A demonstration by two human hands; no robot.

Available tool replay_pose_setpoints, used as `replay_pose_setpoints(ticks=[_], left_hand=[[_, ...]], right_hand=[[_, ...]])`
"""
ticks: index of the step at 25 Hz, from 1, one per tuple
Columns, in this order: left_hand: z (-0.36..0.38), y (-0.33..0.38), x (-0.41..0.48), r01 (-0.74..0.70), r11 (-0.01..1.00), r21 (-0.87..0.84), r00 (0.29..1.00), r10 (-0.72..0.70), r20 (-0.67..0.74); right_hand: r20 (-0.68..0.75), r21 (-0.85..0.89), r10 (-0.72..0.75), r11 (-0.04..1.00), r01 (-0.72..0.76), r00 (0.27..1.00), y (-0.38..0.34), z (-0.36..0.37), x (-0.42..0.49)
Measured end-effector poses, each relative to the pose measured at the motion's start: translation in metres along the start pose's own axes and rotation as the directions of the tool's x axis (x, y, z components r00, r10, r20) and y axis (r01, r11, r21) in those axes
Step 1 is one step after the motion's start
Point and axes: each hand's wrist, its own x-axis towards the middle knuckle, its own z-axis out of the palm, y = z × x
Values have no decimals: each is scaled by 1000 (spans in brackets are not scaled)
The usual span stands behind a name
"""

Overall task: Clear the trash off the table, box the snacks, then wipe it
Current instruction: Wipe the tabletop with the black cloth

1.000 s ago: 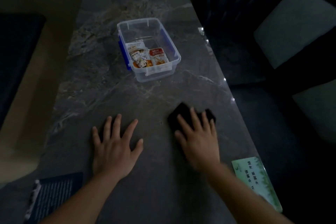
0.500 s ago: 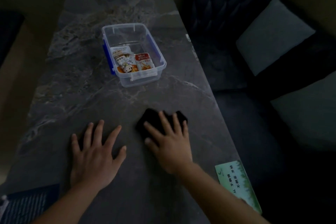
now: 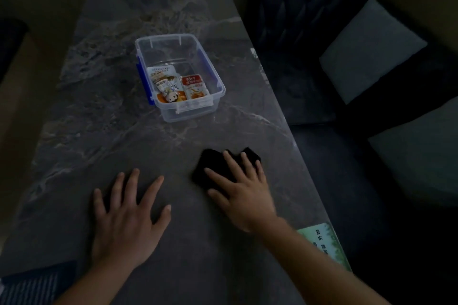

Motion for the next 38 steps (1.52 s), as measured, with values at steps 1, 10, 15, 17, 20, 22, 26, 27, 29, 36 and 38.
replay_pose_setpoints(ticks=[1, 10, 15, 17, 20, 22, 26, 27, 29, 36, 38], left_hand=[[1, 0, 0, 2, 1000, 3, 1000, -2, 2], [6, -1, 1, 2, 1000, 25, 1000, -2, -2], [9, -3, 1, 6, 1000, 3, 1000, -6, -18], [11, -2, 2, 5, 1000, -22, 1000, -6, -24], [5, 0, 1, 5, 998, -68, 1000, -5, 8], [0, -4, 0, 12, 993, -116, 998, -5, 56], [-13, -41, 22, -49, 947, -317, 992, 82, 91], [-15, -53, 27, -114, 943, -312, 985, 149, 91], [-15, -71, 31, -262, 935, -240, 954, 289, 85], [-9, -67, 15, -323, 930, -173, 938, 339, 69], [-12, -55, 19, -287, 941, -179, 951, 303, 66]], right_hand=[[-16, -18, -21, 1000, 20, 1000, 22, -7, -2], [100, 22, 43, 999, -45, 994, -23, 9, 50], [91, -50, 333, 943, -329, 939, 70, -30, 78], [65, 10, 487, 873, -488, 871, 83, -31, 49], [28, 37, 535, 844, -536, 844, 18, -14, -15], [76, 17, 465, 884, -467, 882, -48, -2, -55], [42, 70, 188, 979, -191, 981, -178, 18, -126], [33, 83, 140, 986, -142, 990, -200, 20, -136], [100, 56, -18, 998, 13, 995, -219, 21, -147], [110, -62, 201, 979, -195, 973, -104, 1, -135], [135, -86, 342, 939, -333, 930, -66, -7, -128]])
